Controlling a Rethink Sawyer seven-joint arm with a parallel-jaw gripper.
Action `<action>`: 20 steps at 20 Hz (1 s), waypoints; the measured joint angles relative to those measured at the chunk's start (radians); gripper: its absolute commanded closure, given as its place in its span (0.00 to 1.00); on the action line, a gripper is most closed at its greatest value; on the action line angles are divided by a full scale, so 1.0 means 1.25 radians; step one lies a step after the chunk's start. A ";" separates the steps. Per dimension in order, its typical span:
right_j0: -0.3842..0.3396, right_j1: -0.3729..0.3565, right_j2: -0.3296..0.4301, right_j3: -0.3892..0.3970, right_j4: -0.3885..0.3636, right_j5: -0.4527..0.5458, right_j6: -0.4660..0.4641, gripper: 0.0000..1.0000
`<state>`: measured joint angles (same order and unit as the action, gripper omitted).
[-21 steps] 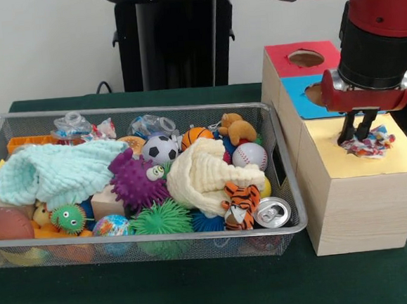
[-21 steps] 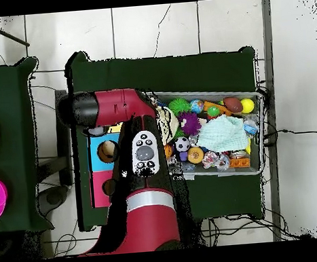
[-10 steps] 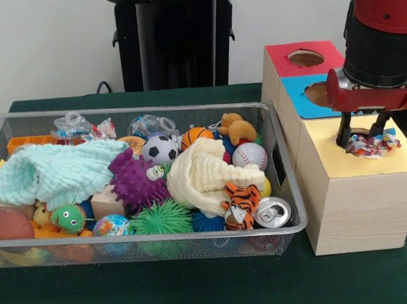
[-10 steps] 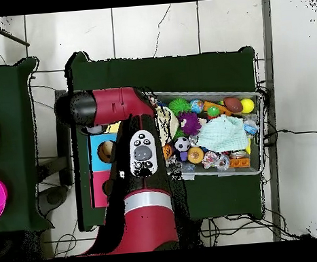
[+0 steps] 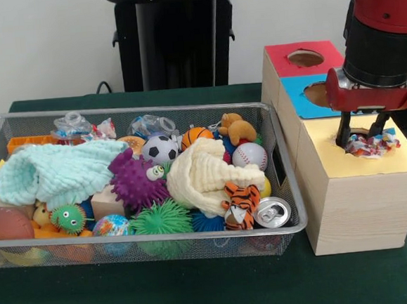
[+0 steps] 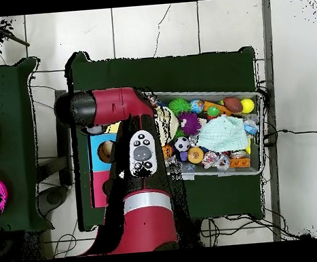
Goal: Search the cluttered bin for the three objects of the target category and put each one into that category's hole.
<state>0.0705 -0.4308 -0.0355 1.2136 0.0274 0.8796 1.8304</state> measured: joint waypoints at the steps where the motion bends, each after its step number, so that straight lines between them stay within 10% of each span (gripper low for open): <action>1: 0.000 0.000 0.000 0.000 0.000 0.000 0.000 0.00; 20: -0.005 -0.039 -0.003 0.000 0.000 0.083 0.000 0.00</action>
<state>0.0647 -0.4801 -0.0398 1.2139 0.0278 0.9829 1.8304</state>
